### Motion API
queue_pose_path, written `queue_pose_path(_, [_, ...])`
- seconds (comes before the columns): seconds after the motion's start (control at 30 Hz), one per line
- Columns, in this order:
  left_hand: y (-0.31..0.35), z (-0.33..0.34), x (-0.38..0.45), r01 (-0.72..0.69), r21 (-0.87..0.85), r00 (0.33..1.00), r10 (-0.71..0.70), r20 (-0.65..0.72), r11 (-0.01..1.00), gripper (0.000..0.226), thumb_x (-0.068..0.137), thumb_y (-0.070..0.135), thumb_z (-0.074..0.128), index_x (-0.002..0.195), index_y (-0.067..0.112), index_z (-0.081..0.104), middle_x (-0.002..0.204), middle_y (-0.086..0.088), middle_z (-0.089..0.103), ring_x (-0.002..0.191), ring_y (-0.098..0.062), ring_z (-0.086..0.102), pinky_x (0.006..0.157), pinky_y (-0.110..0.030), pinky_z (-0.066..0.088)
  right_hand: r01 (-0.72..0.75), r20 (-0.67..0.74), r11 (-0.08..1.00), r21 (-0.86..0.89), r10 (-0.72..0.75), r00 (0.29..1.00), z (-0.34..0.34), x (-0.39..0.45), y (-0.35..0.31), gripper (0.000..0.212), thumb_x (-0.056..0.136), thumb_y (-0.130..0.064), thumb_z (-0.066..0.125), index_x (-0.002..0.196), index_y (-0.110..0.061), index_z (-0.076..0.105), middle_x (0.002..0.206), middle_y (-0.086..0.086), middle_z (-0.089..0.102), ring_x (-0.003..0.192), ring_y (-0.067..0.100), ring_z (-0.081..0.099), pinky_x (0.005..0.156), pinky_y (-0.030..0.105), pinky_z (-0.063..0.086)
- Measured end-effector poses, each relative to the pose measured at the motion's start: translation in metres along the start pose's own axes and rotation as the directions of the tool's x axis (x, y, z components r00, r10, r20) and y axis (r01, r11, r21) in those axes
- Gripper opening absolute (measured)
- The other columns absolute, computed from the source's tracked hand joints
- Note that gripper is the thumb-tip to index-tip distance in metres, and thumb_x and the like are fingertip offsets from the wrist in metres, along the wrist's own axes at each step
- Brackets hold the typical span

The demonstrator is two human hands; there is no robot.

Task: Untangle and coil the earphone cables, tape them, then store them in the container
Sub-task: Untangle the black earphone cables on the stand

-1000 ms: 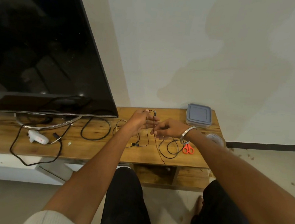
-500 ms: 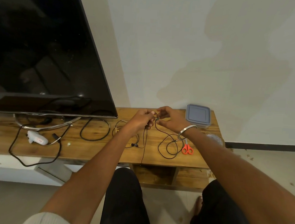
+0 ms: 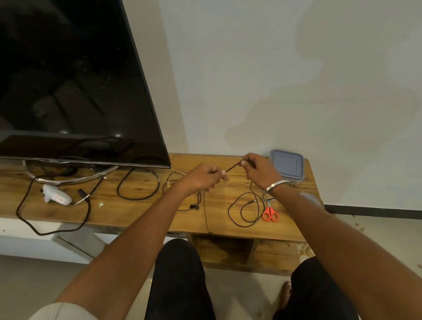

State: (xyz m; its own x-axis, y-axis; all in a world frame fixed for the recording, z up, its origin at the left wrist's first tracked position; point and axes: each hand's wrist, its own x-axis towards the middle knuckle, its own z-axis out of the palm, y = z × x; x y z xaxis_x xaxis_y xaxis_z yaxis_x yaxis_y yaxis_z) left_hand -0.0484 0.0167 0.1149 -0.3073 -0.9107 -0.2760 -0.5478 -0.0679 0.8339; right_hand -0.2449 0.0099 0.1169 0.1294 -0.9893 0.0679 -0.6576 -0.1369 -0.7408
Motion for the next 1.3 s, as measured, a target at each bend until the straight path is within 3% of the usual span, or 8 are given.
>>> queue_pose_path(0.27, [-0.003,-0.004,0.0,-0.023,0.015,0.998,0.024,-0.057,1.0,0.028,0.102,0.031,0.045,0.088,0.02,0.067,0.073,-0.002,0.045,0.049,-0.011,0.033,0.051,-0.026,0.031,-0.103,0.095,0.987,0.124,0.091,0.991,-0.007,0.0,0.011,0.032,0.09,-0.004,0.053,0.121,-0.011,0.055,0.094,0.008,0.064,0.076,0.017,0.063,0.059,0.013,0.047])
queue_pose_path(0.4, [0.007,0.0,0.001,-0.067,0.011,0.997,0.067,-0.044,0.998,0.027,0.101,0.031,0.047,0.09,0.019,0.069,0.075,-0.003,0.046,0.051,-0.011,0.034,0.05,-0.024,0.032,0.019,0.266,1.0,-0.007,-0.016,0.964,-0.001,-0.001,-0.002,0.049,0.084,-0.008,0.062,0.131,-0.017,0.05,0.12,0.002,0.058,0.097,0.018,0.062,0.085,0.031,0.053])
queue_pose_path(0.57, [0.015,0.003,0.004,-0.096,-0.017,0.995,0.095,-0.026,0.995,0.028,0.101,0.029,0.048,0.082,0.02,0.067,0.065,0.002,0.046,0.052,-0.013,0.035,0.053,-0.028,0.031,0.072,0.34,0.994,0.078,-0.094,0.936,0.007,-0.004,-0.016,0.024,0.09,-0.012,0.059,0.114,-0.011,0.06,0.096,0.005,0.069,0.084,0.012,0.065,0.073,0.014,0.048])
queue_pose_path(0.67, [0.012,-0.001,0.004,-0.09,-0.023,0.995,0.089,-0.052,0.996,0.029,0.101,0.031,0.049,0.092,0.015,0.071,0.067,0.002,0.045,0.053,-0.012,0.038,0.054,-0.026,0.035,0.099,0.309,0.995,-0.001,-0.093,0.947,0.003,-0.003,-0.008,0.015,0.096,-0.021,0.051,0.089,-0.022,0.065,0.069,-0.002,0.068,0.059,0.004,0.058,0.063,0.02,0.043])
queue_pose_path(0.8, [0.004,-0.004,0.001,-0.081,-0.003,0.997,0.081,-0.01,0.997,0.029,0.1,0.032,0.051,0.096,0.012,0.071,0.069,-0.001,0.045,0.058,-0.013,0.043,0.058,-0.027,0.04,0.084,0.25,0.996,-0.013,-0.078,0.965,-0.005,-0.001,0.002,0.023,0.098,-0.019,0.047,0.097,-0.015,0.07,0.055,-0.005,0.059,0.043,0.001,0.049,0.052,0.015,0.042])
queue_pose_path(0.93, [-0.003,-0.003,0.001,-0.064,-0.007,0.998,0.064,-0.02,0.998,0.028,0.101,0.031,0.048,0.096,0.015,0.07,0.067,0.003,0.044,0.057,-0.012,0.044,0.057,-0.025,0.041,-0.008,0.138,1.0,0.009,0.007,0.99,-0.01,0.0,0.008,0.024,0.098,-0.015,0.046,0.095,-0.011,0.069,0.058,0.001,0.059,0.052,0.008,0.054,0.06,0.024,0.044])
queue_pose_path(1.1, [-0.004,-0.006,0.002,-0.059,0.019,0.998,0.06,-0.035,0.998,0.028,0.101,0.031,0.048,0.095,0.016,0.07,0.068,0.003,0.045,0.054,-0.01,0.043,0.058,-0.025,0.041,-0.166,0.059,0.982,0.09,0.161,0.985,-0.012,0.001,0.01,0.023,0.095,-0.004,0.044,0.1,0.0,0.066,0.082,0.006,0.066,0.065,0.012,0.059,0.052,0.007,0.045])
queue_pose_path(1.3, [0.003,0.004,0.005,-0.06,-0.007,0.997,0.06,-0.042,0.998,0.028,0.101,0.029,0.048,0.091,0.014,0.069,0.066,0.003,0.044,0.051,-0.01,0.04,0.052,-0.024,0.036,-0.116,0.244,0.981,0.158,0.075,0.967,0.002,0.0,-0.003,0.039,0.083,-0.004,0.062,0.12,-0.014,0.053,0.098,0.001,0.064,0.081,0.018,0.069,0.084,0.04,0.055])
